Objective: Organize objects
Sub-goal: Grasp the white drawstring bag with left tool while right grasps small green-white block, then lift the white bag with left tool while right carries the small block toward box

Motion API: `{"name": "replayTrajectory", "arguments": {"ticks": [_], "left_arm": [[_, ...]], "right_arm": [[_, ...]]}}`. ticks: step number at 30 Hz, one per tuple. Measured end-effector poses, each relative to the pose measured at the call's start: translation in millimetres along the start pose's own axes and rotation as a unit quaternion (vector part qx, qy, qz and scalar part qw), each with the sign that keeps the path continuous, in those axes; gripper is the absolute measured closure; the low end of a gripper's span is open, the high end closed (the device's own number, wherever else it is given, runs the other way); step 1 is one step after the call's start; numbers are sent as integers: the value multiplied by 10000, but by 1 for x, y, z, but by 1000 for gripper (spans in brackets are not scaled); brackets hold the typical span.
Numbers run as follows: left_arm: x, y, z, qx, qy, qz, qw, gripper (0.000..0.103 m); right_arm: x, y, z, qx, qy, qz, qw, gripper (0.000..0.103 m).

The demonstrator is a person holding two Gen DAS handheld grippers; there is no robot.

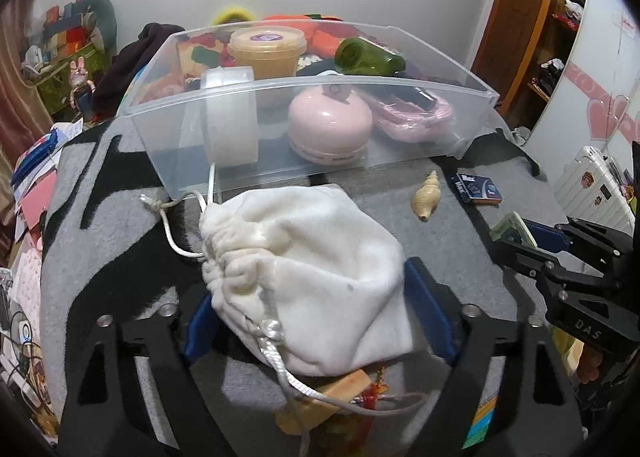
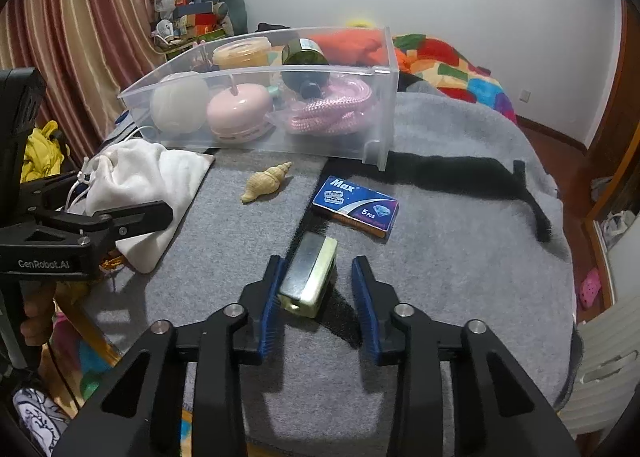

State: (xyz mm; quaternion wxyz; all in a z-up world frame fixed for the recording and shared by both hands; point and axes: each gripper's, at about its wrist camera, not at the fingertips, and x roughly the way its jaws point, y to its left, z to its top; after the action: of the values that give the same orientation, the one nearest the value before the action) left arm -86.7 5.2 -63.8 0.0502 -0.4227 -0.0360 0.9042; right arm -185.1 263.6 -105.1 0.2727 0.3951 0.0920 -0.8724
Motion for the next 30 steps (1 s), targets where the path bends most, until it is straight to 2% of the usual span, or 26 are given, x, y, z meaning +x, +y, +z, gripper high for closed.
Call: {"name": "replayTrajectory", "arguments": {"ticks": [3, 8, 14, 30], "left_arm": [[-1, -1, -1, 5, -37, -43, 10000, 32], [-7, -2, -1, 39, -125, -71, 9999, 46], [-15, 1, -1, -17, -196, -130, 9997, 55], [-37, 3, 7, -214, -427, -221, 9986, 55]], "right_arm": [[-1, -2, 1, 42, -13, 62, 10000, 88], [-3, 0, 3, 55, -11, 133, 9999, 88], [-7, 4, 8, 42, -73, 141, 9999, 88], [-17, 10, 23, -81, -286, 198, 9994, 88]]}}
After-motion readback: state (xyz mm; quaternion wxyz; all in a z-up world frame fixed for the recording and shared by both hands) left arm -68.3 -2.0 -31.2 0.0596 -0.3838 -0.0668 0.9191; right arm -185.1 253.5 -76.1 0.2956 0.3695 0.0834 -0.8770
